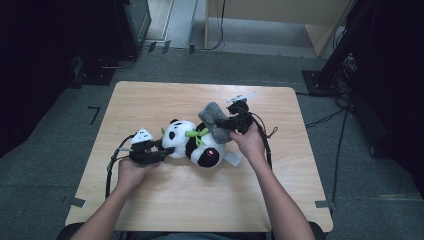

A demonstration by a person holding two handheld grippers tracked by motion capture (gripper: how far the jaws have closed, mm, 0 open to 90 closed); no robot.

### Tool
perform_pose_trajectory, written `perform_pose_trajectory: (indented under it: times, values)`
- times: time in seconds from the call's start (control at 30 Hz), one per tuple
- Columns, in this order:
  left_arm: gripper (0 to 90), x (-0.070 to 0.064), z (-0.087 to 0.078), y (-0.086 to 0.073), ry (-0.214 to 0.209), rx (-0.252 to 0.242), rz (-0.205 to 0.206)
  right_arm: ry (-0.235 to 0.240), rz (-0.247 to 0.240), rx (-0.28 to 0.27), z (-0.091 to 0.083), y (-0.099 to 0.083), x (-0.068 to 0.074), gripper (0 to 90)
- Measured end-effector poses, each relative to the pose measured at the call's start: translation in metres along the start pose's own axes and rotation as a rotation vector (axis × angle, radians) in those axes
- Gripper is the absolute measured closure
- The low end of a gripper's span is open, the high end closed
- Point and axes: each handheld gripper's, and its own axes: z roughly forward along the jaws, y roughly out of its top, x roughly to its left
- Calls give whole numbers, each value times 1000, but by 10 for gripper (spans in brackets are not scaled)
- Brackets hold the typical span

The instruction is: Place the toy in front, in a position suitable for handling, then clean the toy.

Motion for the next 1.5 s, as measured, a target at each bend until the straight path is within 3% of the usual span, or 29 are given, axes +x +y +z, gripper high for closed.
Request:
perform_pose_trajectory:
  times: [0.17,0.43,0.7,0.97,1.17,1.33,1.43,1.5]
  values:
    - [464,0,0,1,-2,4,-8,22,41,-23,-5,-7,-10,763]
    - [462,1,0,1,-8,4,-13,15,56,-55,-13,-9,-17,762]
    - [456,1,0,1,-7,8,-8,-34,86,-84,-33,-17,-35,768]
    - [454,2,0,1,-10,8,-9,0,130,-145,-46,-30,-48,769]
    - [453,2,0,2,-10,11,-10,20,125,-174,-57,-24,-47,767]
    - [453,1,0,2,-5,11,-11,88,119,-200,-59,-19,-36,767]
    - [453,1,0,2,-4,14,-10,137,107,-184,-50,-17,-27,765]
    - [453,0,0,2,-2,17,-9,121,98,-146,-42,-19,-24,763]
